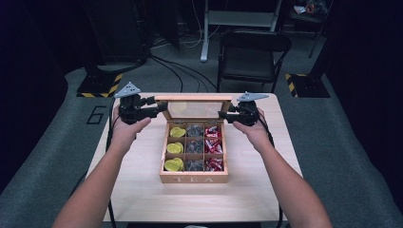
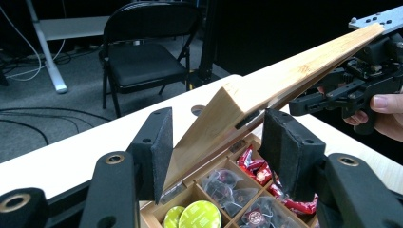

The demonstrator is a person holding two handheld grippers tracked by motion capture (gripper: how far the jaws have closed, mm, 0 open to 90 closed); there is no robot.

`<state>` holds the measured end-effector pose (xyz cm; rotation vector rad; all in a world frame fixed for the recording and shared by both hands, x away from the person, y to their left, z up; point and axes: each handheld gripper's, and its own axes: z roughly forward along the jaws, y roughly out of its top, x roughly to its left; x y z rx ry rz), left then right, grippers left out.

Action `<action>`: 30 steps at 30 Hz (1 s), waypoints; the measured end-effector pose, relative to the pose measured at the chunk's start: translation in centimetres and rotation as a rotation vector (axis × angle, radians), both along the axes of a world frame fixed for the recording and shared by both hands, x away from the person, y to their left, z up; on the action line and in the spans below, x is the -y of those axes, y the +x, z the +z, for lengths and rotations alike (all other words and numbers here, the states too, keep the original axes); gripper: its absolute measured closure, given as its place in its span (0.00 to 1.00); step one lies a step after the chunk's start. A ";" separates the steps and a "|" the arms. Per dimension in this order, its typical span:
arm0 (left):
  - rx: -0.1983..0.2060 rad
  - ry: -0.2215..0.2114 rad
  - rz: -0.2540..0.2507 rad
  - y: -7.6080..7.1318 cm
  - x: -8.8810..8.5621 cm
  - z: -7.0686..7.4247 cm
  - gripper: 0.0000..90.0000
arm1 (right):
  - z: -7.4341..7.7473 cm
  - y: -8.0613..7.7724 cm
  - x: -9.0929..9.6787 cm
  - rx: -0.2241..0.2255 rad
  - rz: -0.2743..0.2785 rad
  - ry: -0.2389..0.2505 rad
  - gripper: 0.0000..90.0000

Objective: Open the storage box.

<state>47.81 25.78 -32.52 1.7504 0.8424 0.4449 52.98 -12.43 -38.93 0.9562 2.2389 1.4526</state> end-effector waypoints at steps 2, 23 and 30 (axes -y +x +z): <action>-0.003 -0.006 0.001 0.1 0.0 0.0 0.50 | -0.1 0.2 -0.1 -0.006 -0.004 0.000 0.60; 0.001 -0.021 0.028 1.7 0.0 -1.0 0.52 | -0.2 1.2 -0.3 0.002 -0.006 -0.005 0.64; -0.013 -0.014 0.053 2.1 -0.3 -1.8 0.49 | -0.2 1.5 -0.3 0.003 -0.019 0.006 0.64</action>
